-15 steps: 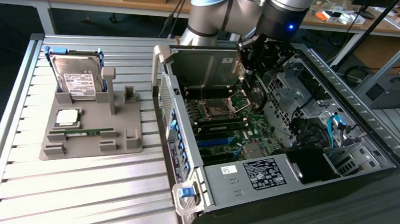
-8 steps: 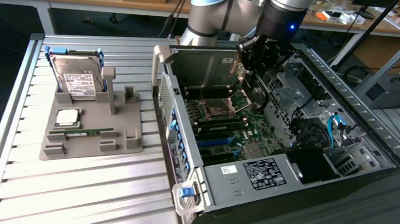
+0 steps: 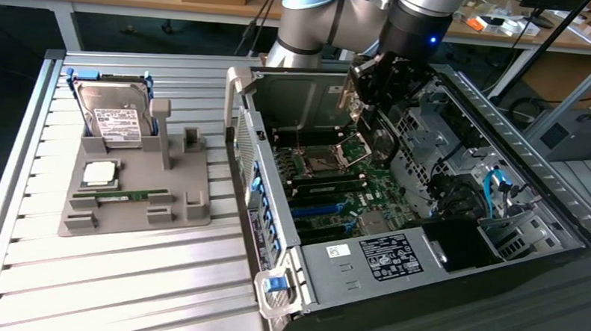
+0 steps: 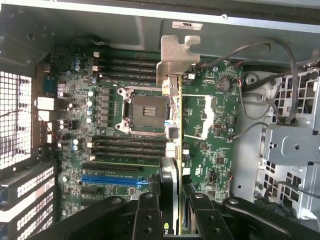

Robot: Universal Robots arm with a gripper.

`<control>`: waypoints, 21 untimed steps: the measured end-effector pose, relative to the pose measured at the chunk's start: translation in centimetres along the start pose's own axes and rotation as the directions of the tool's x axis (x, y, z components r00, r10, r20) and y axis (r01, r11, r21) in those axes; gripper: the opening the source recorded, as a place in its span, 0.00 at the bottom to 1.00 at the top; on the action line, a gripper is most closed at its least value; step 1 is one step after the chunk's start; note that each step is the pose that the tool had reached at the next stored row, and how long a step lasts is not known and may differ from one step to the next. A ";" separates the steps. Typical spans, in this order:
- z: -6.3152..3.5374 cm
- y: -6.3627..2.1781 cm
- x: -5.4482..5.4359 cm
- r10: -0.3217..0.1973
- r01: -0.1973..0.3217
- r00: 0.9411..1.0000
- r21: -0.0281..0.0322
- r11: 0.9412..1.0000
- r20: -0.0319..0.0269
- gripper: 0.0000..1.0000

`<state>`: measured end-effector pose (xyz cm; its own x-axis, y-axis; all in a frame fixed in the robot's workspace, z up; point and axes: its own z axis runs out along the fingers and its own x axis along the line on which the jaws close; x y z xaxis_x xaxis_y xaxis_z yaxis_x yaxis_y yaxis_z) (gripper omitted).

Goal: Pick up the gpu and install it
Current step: 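Insert the gpu into the slot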

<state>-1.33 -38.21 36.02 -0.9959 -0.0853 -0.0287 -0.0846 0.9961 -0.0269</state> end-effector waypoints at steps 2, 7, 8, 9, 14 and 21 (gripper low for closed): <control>0.01 0.00 0.0 -0.017 0.017 1.000 -0.001 1.000 0.000 0.27; 0.01 0.00 0.0 -0.044 0.044 0.999 -0.001 0.999 0.001 0.27; 0.02 0.00 0.0 -0.049 0.049 0.999 -0.001 0.999 0.001 0.27; 0.02 0.00 0.0 -0.054 0.054 0.999 -0.002 0.999 0.002 0.27; 0.03 0.00 0.0 -0.083 0.083 0.997 -0.002 0.997 0.002 0.27; 0.05 0.00 0.0 -0.124 0.124 0.992 -0.003 0.992 0.004 0.27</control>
<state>-1.33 -38.21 35.97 -0.9777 -0.2080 -0.0287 -0.2073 0.9779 -0.0269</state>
